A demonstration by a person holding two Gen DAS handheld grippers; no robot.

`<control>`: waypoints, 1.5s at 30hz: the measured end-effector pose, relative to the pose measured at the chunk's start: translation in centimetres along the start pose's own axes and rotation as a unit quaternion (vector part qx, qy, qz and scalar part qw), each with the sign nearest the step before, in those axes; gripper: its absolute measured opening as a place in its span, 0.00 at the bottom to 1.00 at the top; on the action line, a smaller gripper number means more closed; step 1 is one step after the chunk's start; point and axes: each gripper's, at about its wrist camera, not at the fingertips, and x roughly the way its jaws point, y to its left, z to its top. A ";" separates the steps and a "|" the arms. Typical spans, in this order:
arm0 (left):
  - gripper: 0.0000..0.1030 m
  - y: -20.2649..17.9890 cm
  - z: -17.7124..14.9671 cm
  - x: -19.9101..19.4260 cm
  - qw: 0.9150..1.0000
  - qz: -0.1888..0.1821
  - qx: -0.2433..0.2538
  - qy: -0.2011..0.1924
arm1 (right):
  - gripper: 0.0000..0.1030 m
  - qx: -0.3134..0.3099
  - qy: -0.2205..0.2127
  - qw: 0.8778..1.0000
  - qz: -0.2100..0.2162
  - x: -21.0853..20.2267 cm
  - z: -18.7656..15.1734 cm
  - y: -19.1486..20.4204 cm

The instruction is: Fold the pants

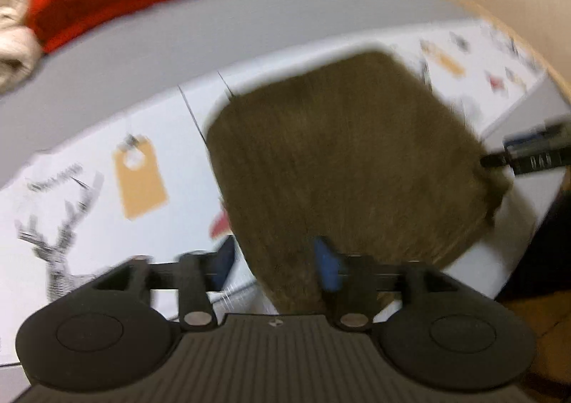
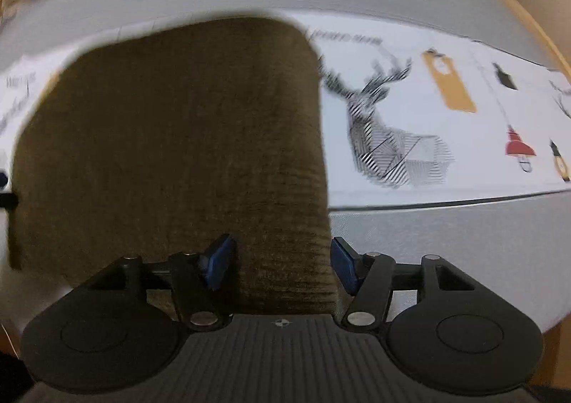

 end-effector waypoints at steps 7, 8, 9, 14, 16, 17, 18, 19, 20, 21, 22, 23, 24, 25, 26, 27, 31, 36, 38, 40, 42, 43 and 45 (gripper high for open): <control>0.85 -2.6 0.6 -12.7 0.972 0.081 -0.052 -0.214 | 0.72 0.032 -0.125 0.991 0.031 -8.4 -2.7 -0.9; 0.89 -3.2 0.5 -14.1 0.968 0.082 -0.058 -0.230 | 0.77 0.026 -0.142 0.989 0.033 -9.4 -3.0 -0.9; 0.94 -3.7 0.4 -15.2 0.964 0.091 -0.072 -0.239 | 0.81 0.021 -0.158 0.987 0.035 -10.4 -3.4 -0.8; 1.00 -6.3 -0.8 -14.9 0.967 0.082 -0.163 -0.176 | 0.89 0.012 -0.192 0.981 0.035 -12.3 -5.0 -1.1; 1.00 -7.9 -1.7 -12.3 0.971 0.085 -0.176 -0.139 | 0.89 0.015 -0.172 0.984 0.036 -11.3 -5.0 -1.2; 1.00 -8.1 -1.9 -11.1 0.974 0.085 -0.176 -0.114 | 0.89 0.015 -0.163 0.986 0.036 -11.2 -5.0 -1.1; 1.00 -8.5 -1.7 -9.8 0.978 0.079 -0.174 -0.087 | 0.89 0.015 -0.158 0.987 0.034 -10.8 -4.8 -1.1; 1.00 -8.8 -1.5 -8.8 0.980 0.065 -0.173 -0.070 | 0.89 0.012 -0.157 0.987 0.030 -10.6 -4.8 -0.9; 1.00 -8.7 -2.0 -8.6 0.980 0.058 -0.176 -0.066 | 0.89 0.008 -0.155 0.987 0.025 -10.3 -4.7 -0.9; 1.00 -8.6 -2.1 -8.2 0.980 0.057 -0.180 -0.065 | 0.89 0.001 -0.152 0.988 0.019 -9.9 -4.7 -0.8; 1.00 -8.4 -1.9 -7.8 0.979 0.064 -0.182 -0.063 | 0.89 -0.005 -0.146 0.989 0.010 -9.5 -4.7 -0.8; 1.00 -8.4 -1.6 -7.3 0.979 0.074 -0.181 -0.058 | 0.89 -0.007 -0.139 0.990 0.002 -9.1 -4.5 -0.8; 1.00 -8.3 -1.5 -6.6 0.979 0.082 -0.180 -0.052 | 0.89 -0.007 -0.132 0.991 -0.002 -8.8 -4.5 -0.8; 1.00 -8.2 -1.5 -6.0 0.979 0.088 -0.181 -0.043 | 0.89 -0.004 -0.126 0.992 -0.002 -8.5 -4.4 -0.9; 1.00 -8.1 -1.8 -5.7 0.978 0.093 -0.185 -0.031 | 0.89 0.000 -0.121 0.993 -0.001 -8.2 -4.3 -1.0; 1.00 -8.0 -1.8 -5.1 0.977 0.094 -0.193 -0.019 | 0.89 0.004 -0.117 0.993 -0.001 -7.9 -4.1 -1.2; 1.00 -7.5 -2.6 -3.4 0.974 0.081 -0.211 0.008 | 0.89 -0.001 -0.109 0.994 -0.005 -7.3 -3.9 -1.2; 1.00 -8.4 -2.3 -2.9 0.978 0.069 -0.194 -0.001 | 0.89 -0.011 -0.102 0.995 0.000 -6.7 -3.7 -0.8; 1.00 -8.7 -2.3 -3.0 0.978 0.068 -0.195 -0.008 | 0.89 -0.014 -0.101 0.995 0.002 -6.6 -3.6 -0.6; 1.00 -8.7 -2.3 -3.0 0.978 0.066 -0.199 -0.013 | 0.89 -0.015 -0.102 0.995 0.005 -6.6 -3.6 -0.5; 1.00 -8.7 -2.3 -3.1 0.977 0.065 -0.200 -0.020 | 0.89 -0.015 -0.104 0.994 0.006 -6.7 -3.6 -0.5; 1.00 -8.7 -2.4 -3.1 0.977 0.068 -0.200 -0.025 | 0.89 -0.015 -0.104 0.994 0.006 -6.7 -3.7 -0.5; 1.00 -8.5 -2.5 -3.0 0.976 0.075 -0.202 -0.028 | 0.89 -0.013 -0.103 0.995 0.005 -6.7 -3.8 -0.6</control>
